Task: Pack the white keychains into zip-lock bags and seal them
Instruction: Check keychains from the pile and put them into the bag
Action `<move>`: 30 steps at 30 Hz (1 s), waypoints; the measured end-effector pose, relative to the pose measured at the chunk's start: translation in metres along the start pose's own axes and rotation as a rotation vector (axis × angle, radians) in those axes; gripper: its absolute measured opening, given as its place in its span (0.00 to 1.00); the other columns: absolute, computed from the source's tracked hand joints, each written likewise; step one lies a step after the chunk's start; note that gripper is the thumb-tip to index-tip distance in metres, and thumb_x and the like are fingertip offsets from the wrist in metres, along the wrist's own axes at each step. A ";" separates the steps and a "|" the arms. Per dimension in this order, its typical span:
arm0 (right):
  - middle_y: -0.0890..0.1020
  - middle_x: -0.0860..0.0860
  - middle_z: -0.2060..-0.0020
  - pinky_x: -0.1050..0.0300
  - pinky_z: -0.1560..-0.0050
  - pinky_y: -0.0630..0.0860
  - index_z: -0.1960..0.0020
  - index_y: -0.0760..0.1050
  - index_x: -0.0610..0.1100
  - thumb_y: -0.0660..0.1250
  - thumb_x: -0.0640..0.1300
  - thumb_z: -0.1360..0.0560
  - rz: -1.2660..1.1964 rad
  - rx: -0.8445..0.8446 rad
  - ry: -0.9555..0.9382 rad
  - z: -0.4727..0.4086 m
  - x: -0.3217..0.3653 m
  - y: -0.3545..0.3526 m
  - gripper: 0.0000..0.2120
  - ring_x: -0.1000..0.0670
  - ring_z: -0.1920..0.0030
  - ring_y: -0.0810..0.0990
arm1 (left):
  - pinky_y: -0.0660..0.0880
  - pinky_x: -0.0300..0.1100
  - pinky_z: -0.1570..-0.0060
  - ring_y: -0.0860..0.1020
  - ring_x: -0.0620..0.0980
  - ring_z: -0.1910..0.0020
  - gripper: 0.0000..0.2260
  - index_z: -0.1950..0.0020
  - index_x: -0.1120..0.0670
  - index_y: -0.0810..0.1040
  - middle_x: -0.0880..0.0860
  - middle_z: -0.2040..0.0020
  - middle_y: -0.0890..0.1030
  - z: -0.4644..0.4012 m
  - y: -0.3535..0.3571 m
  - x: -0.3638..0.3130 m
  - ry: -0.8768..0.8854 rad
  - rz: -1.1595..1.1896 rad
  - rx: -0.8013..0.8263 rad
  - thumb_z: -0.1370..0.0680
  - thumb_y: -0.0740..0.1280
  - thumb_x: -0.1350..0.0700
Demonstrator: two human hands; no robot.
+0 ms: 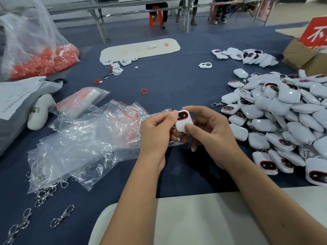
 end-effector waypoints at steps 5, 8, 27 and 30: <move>0.86 0.40 0.55 0.53 0.68 0.80 0.36 0.79 0.47 0.70 0.35 0.22 0.030 0.023 -0.040 0.000 0.003 0.002 0.16 0.45 0.64 0.83 | 0.72 0.34 0.73 0.74 0.44 0.72 0.09 0.54 0.54 0.88 0.54 0.66 0.81 0.000 0.000 0.001 -0.006 0.011 0.020 0.18 0.68 0.58; 0.85 0.41 0.57 0.52 0.68 0.80 0.38 0.78 0.47 0.70 0.33 0.21 0.027 0.023 -0.052 0.000 0.005 0.003 0.16 0.46 0.65 0.82 | 0.72 0.34 0.72 0.75 0.44 0.71 0.09 0.51 0.53 0.88 0.54 0.64 0.83 0.000 0.001 0.000 0.008 -0.009 0.032 0.18 0.68 0.58; 0.86 0.52 0.61 0.61 0.65 0.78 0.43 0.84 0.47 0.73 0.39 0.20 0.048 -0.323 -0.034 -0.004 0.032 -0.045 0.08 0.54 0.63 0.84 | 0.80 0.39 0.63 0.85 0.46 0.61 0.08 0.45 0.50 0.86 0.50 0.60 0.87 -0.001 0.050 -0.010 0.159 0.062 -0.178 0.22 0.74 0.60; 0.87 0.47 0.62 0.59 0.67 0.80 0.48 0.85 0.46 0.73 0.36 0.21 -0.026 -0.528 0.023 -0.021 0.055 -0.095 0.07 0.52 0.65 0.85 | 0.84 0.46 0.51 0.85 0.44 0.57 0.10 0.41 0.52 0.86 0.47 0.59 0.87 -0.026 0.115 -0.028 0.144 0.041 -0.127 0.22 0.73 0.59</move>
Point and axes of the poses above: each hand's wrist, its own z-axis away from the middle knuckle, its own y-axis out of the palm, x = y × z, the point moved 9 cm from there along -z, towards the middle knuckle
